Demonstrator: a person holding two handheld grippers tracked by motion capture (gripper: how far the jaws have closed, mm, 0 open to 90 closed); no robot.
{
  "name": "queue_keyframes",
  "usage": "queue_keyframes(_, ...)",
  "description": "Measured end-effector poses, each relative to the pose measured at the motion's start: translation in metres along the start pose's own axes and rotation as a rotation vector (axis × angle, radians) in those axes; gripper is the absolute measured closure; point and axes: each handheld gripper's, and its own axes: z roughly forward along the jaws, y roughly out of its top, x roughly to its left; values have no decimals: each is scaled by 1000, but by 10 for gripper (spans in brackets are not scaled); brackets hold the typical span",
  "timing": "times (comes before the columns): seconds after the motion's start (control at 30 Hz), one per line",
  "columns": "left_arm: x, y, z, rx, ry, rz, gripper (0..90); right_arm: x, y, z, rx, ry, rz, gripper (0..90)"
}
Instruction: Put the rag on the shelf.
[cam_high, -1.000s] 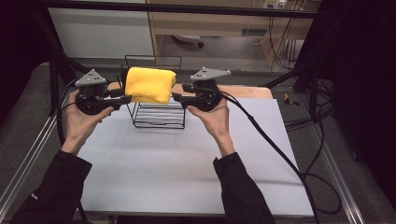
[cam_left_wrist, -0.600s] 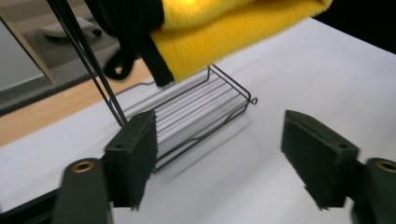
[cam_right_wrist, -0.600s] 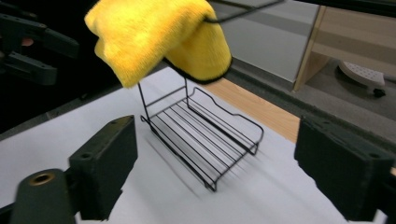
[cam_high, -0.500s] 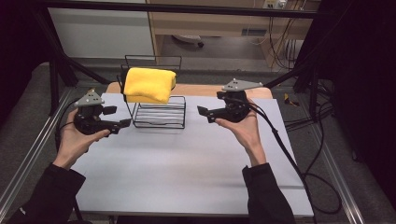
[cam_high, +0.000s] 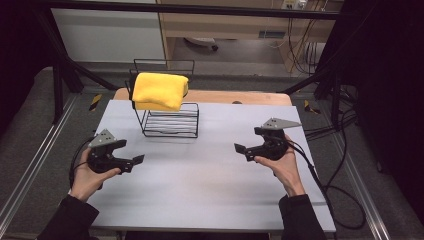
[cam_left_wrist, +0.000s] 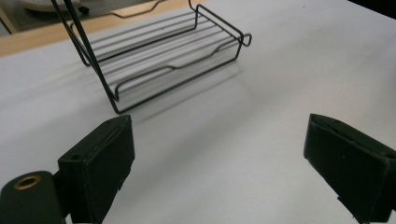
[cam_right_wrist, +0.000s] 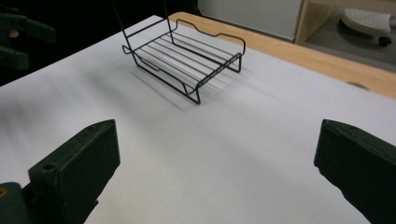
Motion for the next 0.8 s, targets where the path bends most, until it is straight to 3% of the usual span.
queue_keyframes(0.1,-2,-15,5,7,-7,-7,90,-5,-13,-2,-1,8,13,10)
queue_keyframes(0.13,-3,-23,7,15,-4,-3,91,-9,-28,-5,13,10,15,7)
queue_keyframes(0.27,-2,-34,11,18,-9,-22,93,-16,-49,-9,24,7,36,7)
queue_keyframes(0.4,-2,-46,14,35,-5,-12,95,-29,-81,-17,54,11,63,7)
queue_keyframes(0.53,-2,-53,16,50,-15,15,98,-36,-99,-26,70,9,75,7)
queue_keyframes(0.8,-2,-63,18,65,-35,18,98,-40,-125,-34,85,12,92,7)
